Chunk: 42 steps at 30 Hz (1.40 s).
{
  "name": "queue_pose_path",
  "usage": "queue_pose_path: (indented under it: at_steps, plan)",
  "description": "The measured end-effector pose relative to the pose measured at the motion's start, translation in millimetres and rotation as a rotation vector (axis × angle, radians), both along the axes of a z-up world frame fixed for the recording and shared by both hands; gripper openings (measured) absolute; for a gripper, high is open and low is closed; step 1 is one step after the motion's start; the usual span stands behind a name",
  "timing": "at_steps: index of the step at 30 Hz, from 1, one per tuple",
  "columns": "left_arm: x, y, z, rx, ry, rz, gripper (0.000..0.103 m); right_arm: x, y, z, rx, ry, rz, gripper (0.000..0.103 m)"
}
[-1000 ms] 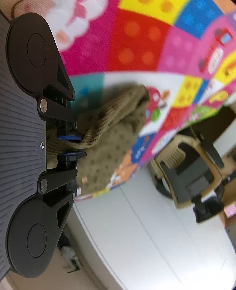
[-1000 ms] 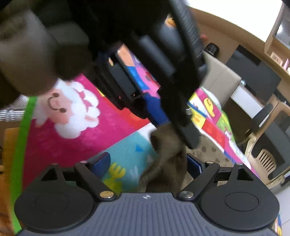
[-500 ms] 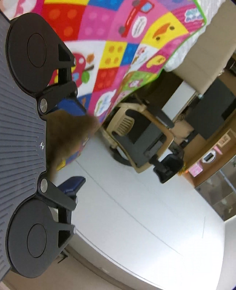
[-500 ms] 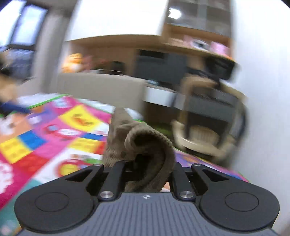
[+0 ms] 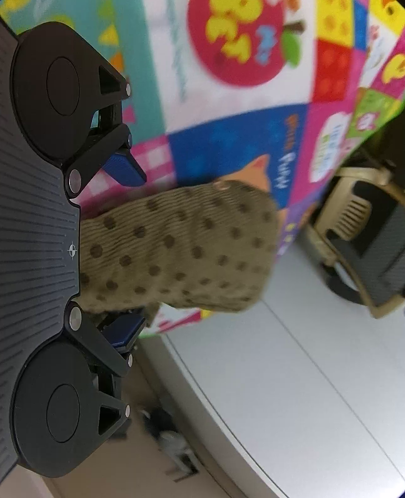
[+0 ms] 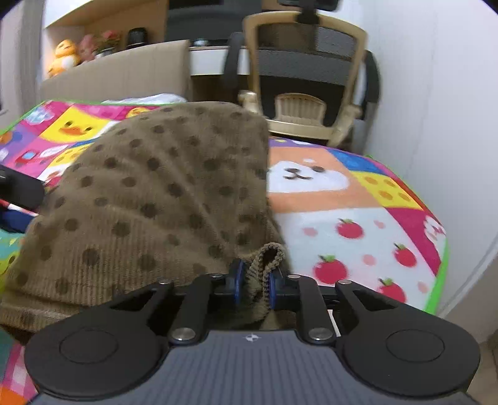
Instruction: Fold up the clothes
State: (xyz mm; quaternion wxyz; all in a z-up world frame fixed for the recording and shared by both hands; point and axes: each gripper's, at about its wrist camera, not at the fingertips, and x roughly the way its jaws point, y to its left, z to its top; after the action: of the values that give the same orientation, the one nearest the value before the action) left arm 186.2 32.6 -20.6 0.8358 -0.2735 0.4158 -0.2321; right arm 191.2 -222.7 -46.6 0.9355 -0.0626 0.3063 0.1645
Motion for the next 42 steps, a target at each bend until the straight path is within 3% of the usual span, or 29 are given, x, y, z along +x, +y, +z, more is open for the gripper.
queue_pose_path:
  at_steps: [2, 8, 12, 17, 21, 25, 28, 31, 33, 38, 41, 42]
  plan:
    - [6.0, -5.6, -11.9, -0.009, 0.024, -0.005, 0.077, 0.7, 18.0, 2.2, 0.02, 0.015, 0.054, 0.009]
    - [0.3, 32.9, -8.9, -0.013, -0.001, 0.069, 0.067, 0.9, 96.5, 7.3, 0.036, 0.019, 0.208, 0.009]
    - [-17.7, 76.9, 8.6, 0.049, -0.067, 0.17, 0.067, -1.0, 138.1, 12.9, 0.011, -0.043, 0.27, 0.006]
    - [-35.8, 119.3, 17.9, 0.124, -0.074, 0.26, 0.069, 1.0, 120.0, 23.6, -0.003, -0.074, 0.221, 0.006]
    - [-48.7, 131.8, 46.0, 0.094, -0.215, 0.258, 0.078, -2.0, 91.5, 20.3, -0.038, -0.048, 0.193, 0.006]
    - [-32.5, 108.5, 58.4, 0.074, -0.292, 0.192, 0.078, -9.2, 80.6, 11.3, -0.049, 0.003, 0.208, 0.006]
    - [-7.0, 83.5, 46.5, 0.094, -0.245, 0.121, 0.074, -15.8, 69.4, 15.7, -0.018, 0.028, 0.245, 0.008]
    - [12.1, 72.5, 24.6, 0.152, -0.174, 0.1, 0.074, -19.0, 52.9, 40.6, 0.067, 0.017, 0.288, 0.024]
    - [10.7, 74.1, 18.6, 0.161, -0.176, 0.083, 0.075, -17.1, 42.8, 65.4, 0.128, -0.034, 0.301, 0.056]
    - [8.0, 75.3, 11.9, 0.177, -0.197, 0.042, 0.079, 24.2, 69.9, 106.5, 0.214, -0.126, 0.334, 0.06]
    - [8.3, 70.0, 10.9, 0.204, -0.21, 0.024, 0.081, 65.1, 107.4, 97.2, 0.253, -0.026, 0.382, 0.06]
    - [7.7, 69.0, 10.8, 0.213, -0.216, 0.018, 0.081, 78.1, 122.2, 85.2, 0.223, 0.012, 0.374, 0.06]
